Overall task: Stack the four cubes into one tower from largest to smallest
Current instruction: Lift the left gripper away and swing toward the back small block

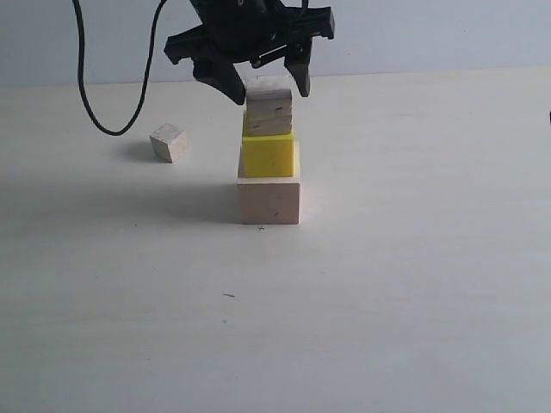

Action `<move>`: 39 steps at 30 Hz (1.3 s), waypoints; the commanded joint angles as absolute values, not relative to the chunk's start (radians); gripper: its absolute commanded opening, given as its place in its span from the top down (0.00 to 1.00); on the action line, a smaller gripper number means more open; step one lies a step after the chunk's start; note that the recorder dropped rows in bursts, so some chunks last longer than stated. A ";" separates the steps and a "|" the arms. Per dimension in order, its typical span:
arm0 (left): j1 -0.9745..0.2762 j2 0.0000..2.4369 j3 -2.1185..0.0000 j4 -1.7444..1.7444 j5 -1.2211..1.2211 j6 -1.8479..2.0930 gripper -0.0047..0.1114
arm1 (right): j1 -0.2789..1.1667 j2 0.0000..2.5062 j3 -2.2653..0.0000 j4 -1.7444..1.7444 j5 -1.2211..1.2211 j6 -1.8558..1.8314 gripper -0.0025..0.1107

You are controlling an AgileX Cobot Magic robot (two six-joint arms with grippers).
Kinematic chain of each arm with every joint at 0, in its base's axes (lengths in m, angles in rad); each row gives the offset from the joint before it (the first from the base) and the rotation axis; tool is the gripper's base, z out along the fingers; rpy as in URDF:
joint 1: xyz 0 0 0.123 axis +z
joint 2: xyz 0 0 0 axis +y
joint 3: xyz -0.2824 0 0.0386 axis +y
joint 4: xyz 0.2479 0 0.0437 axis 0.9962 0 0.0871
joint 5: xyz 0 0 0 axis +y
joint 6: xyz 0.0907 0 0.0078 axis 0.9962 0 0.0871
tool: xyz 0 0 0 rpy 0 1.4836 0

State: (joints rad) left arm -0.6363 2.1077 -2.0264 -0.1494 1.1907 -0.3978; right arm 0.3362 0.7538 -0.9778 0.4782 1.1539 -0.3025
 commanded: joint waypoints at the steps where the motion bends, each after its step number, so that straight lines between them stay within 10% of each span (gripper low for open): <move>1: -0.637 2.097 -2.025 -0.142 1.167 -0.375 0.33 | 0.337 0.744 -0.975 0.486 1.154 -0.307 0.98; 27: -0.574 1.943 -2.025 0.040 1.221 -0.377 0.34 | 0.337 0.744 -0.975 0.486 1.154 -0.307 0.98; 39: -0.458 1.936 -1.996 0.104 1.221 -0.146 0.54 | 0.337 0.746 -0.975 0.486 1.118 -0.307 0.98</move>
